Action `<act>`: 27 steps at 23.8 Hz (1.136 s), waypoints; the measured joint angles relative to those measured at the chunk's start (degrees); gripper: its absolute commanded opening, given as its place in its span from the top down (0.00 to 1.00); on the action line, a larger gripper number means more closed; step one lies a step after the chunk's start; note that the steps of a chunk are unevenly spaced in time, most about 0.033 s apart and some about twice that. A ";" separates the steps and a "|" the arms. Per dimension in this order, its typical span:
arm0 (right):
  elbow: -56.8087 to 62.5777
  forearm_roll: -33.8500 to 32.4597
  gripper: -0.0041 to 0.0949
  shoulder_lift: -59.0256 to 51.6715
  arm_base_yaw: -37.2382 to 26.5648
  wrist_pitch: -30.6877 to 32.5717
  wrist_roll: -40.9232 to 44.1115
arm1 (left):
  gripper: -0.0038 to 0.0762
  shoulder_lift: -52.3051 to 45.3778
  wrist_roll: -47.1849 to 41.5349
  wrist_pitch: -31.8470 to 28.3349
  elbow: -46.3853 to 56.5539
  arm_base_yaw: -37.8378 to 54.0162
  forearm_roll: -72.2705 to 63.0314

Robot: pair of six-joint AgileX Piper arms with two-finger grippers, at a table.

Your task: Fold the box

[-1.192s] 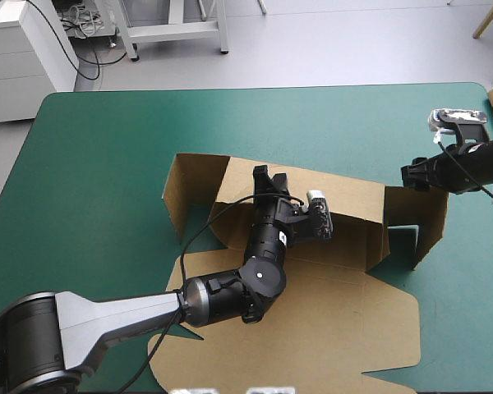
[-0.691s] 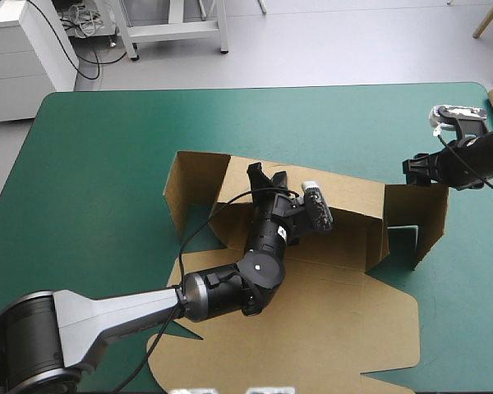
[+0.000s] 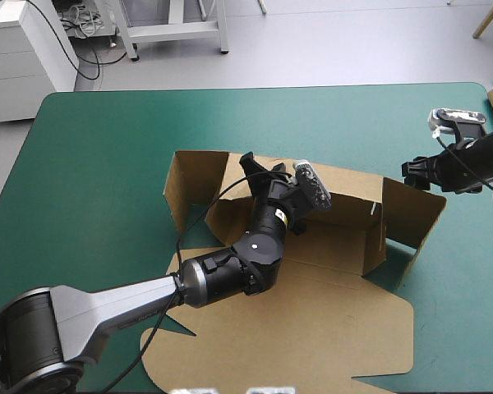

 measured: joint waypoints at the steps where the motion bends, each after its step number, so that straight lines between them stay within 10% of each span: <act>1: 0.65 0.73 0.31 -0.72 0.00 0.00 -0.37 | 0.96 0.00 0.65 -0.05 0.00 0.00 -0.13; 12: 12.55 1.91 0.31 -10.23 0.00 -0.36 -1.90 | 0.96 0.00 4.35 -0.56 -0.05 0.00 -1.42; 27: 34.85 17.48 0.31 -24.06 0.00 -12.30 -21.14 | 0.96 0.67 38.31 -0.75 -0.65 0.11 -7.12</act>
